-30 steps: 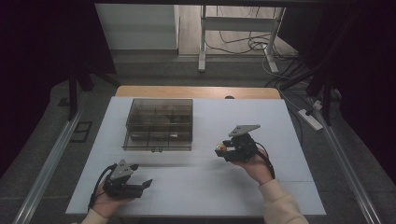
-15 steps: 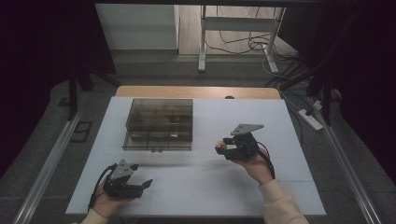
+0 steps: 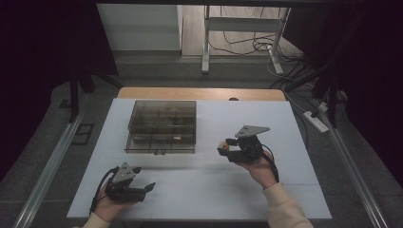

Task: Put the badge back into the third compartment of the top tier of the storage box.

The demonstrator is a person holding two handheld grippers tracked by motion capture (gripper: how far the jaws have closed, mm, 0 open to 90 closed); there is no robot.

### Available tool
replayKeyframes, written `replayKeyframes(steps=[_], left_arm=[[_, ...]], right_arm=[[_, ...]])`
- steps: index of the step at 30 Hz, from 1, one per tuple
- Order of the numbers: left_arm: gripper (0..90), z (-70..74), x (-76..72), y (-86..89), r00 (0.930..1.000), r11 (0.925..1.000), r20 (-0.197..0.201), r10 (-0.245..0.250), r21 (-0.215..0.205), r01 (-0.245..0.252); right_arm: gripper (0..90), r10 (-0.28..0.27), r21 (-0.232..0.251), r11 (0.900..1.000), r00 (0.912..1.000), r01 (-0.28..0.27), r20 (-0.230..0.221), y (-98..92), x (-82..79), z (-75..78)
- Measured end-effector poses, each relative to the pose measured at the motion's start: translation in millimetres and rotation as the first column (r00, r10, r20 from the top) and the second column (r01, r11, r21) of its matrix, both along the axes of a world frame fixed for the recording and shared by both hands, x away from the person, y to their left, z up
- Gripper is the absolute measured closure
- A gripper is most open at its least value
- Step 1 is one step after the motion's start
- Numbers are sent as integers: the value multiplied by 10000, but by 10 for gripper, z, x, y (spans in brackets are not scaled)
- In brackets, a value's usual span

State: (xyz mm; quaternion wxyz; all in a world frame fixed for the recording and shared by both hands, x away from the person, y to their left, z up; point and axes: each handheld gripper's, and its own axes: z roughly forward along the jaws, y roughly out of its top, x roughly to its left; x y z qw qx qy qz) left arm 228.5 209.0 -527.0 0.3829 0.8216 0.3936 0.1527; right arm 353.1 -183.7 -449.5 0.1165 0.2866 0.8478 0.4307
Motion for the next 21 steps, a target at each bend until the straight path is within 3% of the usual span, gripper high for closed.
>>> replayKeyframes(steps=[21], left_arm=[[211,-1,0,-3,10000,10000,6,-6,16,6]], right_arm=[[477,126,367,9992,9993,-139,345,133,-24,67]])
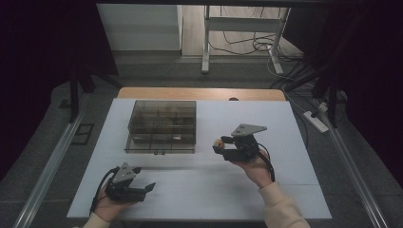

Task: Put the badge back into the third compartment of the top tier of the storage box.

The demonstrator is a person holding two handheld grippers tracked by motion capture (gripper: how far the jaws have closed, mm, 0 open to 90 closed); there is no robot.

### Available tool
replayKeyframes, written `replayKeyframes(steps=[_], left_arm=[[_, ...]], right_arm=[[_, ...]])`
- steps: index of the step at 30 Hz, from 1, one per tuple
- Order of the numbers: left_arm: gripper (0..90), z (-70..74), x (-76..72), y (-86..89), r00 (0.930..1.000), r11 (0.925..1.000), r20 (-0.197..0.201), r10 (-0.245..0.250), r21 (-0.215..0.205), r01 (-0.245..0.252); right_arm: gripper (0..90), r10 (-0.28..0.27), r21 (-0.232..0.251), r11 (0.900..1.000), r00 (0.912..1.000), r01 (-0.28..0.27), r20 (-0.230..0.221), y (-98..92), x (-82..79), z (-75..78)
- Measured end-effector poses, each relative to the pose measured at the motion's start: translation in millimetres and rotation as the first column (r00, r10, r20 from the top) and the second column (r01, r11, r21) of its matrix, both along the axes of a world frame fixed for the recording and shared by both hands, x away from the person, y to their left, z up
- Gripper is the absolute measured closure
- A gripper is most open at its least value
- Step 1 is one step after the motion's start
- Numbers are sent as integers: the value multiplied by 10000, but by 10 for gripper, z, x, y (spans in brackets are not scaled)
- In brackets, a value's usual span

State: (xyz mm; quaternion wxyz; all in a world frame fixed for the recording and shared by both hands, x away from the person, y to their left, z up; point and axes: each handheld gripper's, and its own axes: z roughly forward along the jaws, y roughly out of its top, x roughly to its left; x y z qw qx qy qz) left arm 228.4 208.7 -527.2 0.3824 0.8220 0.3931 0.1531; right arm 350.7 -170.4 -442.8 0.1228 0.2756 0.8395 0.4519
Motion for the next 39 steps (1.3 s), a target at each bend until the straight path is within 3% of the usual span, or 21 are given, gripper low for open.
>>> replayKeyframes(steps=[39], left_arm=[[210,0,1,-1,10000,10000,6,-8,20,8]], right_arm=[[477,274,379,9989,9992,-285,303,220,-10,45]])
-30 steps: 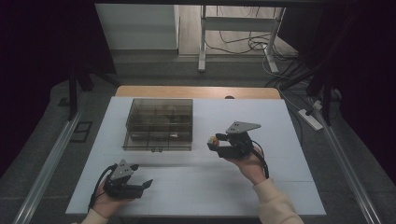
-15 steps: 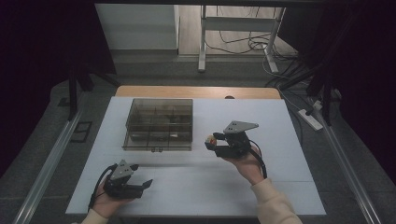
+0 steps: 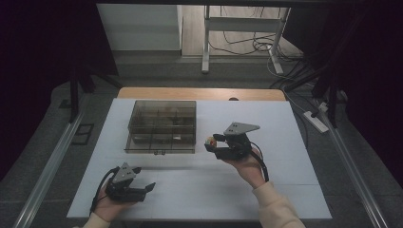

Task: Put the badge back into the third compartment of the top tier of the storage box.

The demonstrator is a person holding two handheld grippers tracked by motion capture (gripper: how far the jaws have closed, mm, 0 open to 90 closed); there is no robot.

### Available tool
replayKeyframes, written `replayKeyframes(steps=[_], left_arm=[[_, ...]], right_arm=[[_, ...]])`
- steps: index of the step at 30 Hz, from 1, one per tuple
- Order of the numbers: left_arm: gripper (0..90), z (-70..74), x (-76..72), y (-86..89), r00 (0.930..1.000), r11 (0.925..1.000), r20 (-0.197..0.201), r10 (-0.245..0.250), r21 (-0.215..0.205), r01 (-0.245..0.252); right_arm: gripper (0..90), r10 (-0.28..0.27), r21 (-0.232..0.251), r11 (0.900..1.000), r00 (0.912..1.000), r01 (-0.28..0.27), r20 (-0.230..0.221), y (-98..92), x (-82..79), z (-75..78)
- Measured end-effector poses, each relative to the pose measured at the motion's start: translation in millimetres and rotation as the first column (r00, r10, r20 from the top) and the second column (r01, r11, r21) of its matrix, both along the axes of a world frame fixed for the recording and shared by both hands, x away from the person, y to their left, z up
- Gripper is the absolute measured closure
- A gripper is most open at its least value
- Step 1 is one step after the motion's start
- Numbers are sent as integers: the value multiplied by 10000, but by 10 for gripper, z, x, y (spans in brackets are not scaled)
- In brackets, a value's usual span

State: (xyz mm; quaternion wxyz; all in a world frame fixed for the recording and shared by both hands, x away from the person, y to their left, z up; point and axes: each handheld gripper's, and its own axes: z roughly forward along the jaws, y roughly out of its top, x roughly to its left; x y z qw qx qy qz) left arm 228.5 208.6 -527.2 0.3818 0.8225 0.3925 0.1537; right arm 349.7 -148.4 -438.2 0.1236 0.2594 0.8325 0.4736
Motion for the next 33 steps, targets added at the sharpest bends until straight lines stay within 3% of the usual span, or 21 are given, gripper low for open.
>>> replayKeyframes(steps=[33], left_arm=[[210,4,8,-2,10000,10000,9,22,-29,-22]], right_arm=[[476,403,119,9991,9992,-403,67,254,30,27]])
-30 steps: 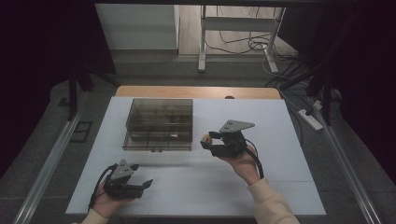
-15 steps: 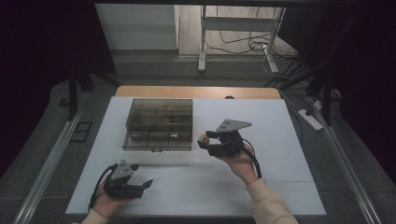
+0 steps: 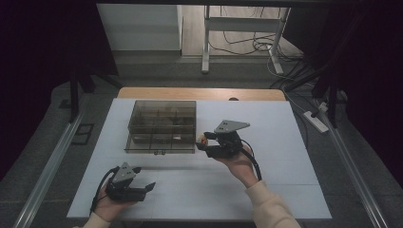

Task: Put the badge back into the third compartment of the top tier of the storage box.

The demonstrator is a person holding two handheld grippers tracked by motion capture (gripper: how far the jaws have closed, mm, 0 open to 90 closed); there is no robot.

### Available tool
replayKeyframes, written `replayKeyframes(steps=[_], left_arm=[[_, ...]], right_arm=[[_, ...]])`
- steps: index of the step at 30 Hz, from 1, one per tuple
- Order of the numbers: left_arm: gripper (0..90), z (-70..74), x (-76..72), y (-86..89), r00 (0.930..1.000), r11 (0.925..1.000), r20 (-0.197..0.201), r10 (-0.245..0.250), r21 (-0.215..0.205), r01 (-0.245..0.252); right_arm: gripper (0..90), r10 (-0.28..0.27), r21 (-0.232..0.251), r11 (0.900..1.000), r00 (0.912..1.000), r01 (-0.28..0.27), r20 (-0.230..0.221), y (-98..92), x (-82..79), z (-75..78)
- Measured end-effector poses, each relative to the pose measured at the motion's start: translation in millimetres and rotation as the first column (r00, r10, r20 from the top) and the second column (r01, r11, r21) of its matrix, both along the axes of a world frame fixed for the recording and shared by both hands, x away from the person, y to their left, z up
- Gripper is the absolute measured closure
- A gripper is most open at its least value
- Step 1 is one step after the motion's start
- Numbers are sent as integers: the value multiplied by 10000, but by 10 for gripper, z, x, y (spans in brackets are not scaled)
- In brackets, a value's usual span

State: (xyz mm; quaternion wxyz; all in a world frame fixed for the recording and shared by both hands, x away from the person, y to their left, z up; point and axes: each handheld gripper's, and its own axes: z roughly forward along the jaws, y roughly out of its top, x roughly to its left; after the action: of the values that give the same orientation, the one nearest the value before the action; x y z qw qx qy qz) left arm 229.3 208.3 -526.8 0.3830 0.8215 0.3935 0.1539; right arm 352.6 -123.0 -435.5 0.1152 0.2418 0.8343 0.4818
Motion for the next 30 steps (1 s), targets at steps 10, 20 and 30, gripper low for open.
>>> replayKeyframes(steps=[10,20,30], left_arm=[[209,0,5,-2,10000,10000,-22,-15,-46,15],[209,2,-1,2,10000,10000,-12,-29,-57,29],[209,-1,0,0,10000,10000,-15,-50,-46,50]], right_arm=[[477,77,-30,10000,10000,-77,6,85,26,37],[477,244,-190,9995,9997,-245,-70,250,64,14],[477,428,-350,9985,9990,-432,-127,427,106,19]])
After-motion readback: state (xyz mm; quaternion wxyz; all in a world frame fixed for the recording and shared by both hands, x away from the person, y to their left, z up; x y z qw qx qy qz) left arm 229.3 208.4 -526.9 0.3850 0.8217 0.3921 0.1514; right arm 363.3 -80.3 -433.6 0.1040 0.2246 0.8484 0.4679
